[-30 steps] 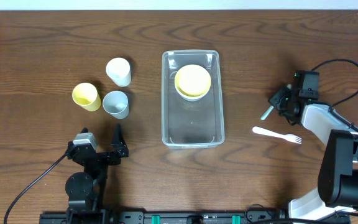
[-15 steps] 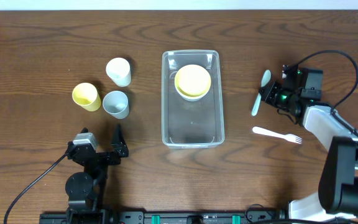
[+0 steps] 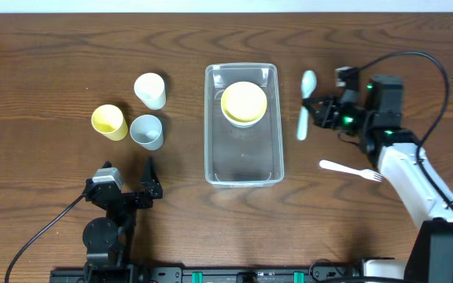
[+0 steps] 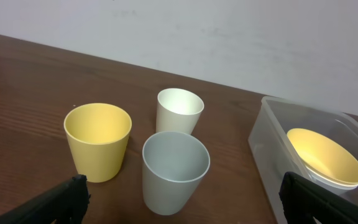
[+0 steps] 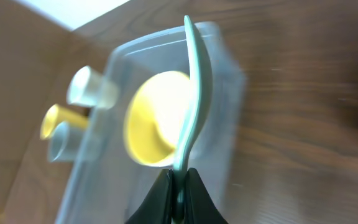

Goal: Pack container
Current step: 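Lift the spoon and lower it into the container beside the bowls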

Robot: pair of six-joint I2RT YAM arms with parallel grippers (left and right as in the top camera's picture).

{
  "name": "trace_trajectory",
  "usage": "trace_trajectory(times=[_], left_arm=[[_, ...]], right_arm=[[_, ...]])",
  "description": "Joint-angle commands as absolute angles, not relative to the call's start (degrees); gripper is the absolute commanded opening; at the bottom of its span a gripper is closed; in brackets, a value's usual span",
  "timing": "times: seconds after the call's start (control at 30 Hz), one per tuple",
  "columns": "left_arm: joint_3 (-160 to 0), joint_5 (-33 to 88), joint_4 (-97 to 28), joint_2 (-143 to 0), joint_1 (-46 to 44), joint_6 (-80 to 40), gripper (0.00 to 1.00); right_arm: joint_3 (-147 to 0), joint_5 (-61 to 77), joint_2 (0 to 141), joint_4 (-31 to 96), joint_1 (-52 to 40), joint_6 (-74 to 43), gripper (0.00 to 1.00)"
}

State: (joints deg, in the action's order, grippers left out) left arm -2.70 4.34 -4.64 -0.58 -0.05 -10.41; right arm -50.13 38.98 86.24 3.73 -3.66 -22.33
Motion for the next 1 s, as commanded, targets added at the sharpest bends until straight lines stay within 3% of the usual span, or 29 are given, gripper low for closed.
trace_trajectory(times=[0.0, 0.3, 0.97], left_arm=[[-1.06, 4.73, -5.41, -0.34, 0.08, -9.47, 0.98], [-1.06, 4.73, -5.41, -0.34, 0.10, -9.47, 0.98], [-1.06, 4.73, -5.41, -0.34, 0.08, -9.47, 0.98]], right_arm=[[-52.99, 39.64, 85.08, 3.57, -7.92, -23.68, 0.01], [-55.79, 28.03, 85.19, 3.64, -15.35, -27.86, 0.01], [-55.79, 23.97, 90.04, 2.63, -16.05, -27.57, 0.02]])
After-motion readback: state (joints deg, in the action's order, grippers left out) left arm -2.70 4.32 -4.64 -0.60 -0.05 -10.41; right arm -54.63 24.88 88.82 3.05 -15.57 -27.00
